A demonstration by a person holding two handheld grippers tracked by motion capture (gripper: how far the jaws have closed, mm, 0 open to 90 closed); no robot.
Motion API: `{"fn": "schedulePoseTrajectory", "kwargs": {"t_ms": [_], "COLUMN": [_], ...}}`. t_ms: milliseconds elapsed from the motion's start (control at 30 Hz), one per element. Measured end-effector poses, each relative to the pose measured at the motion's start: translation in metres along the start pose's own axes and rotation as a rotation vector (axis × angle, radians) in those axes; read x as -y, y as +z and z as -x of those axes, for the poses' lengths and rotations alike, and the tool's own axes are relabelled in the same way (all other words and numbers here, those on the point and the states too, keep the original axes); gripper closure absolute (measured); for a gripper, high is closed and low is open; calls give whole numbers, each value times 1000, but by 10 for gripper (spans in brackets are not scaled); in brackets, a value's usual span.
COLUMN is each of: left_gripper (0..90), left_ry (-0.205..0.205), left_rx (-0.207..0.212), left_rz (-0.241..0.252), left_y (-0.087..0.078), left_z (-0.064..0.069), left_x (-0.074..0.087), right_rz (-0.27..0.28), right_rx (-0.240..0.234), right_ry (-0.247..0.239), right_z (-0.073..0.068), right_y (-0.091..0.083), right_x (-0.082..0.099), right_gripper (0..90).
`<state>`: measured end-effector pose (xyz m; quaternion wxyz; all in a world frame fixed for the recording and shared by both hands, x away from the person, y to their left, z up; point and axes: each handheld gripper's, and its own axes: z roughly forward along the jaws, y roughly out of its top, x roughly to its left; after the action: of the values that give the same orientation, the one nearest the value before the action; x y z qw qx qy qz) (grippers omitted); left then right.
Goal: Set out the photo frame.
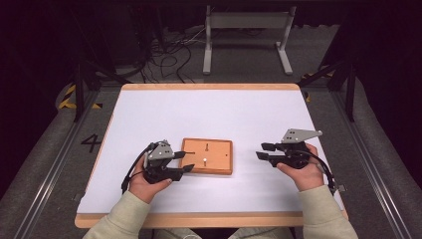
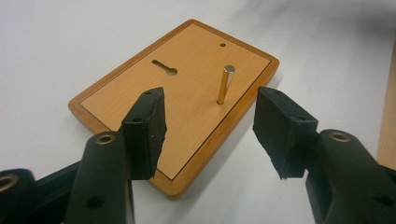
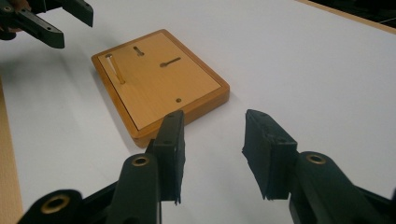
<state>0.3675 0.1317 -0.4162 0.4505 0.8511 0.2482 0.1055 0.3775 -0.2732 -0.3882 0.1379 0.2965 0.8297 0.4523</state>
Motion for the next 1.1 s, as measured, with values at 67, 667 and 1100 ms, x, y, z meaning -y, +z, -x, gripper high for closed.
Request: {"fn": "schedulePoseTrajectory", "kwargs": {"t_ms": [67,667,1100], "left_gripper": [432,484,599], "left_ry": [2,-81,-29], "left_rx": [4,118,119], "left_rz": [7,107,44], "left_y": [3,33,57], "left_z": [0,-9,-2], "left_x": [-1,0,2], "right_rz": [-3,15,14], "right_rx": [17,43,44], "right_ry": [0,61,63], "right_z": [2,8,8], "right_y": [-3,-18,-19], "right_x": [2,16,17], "right_gripper": [589,609,609]}}
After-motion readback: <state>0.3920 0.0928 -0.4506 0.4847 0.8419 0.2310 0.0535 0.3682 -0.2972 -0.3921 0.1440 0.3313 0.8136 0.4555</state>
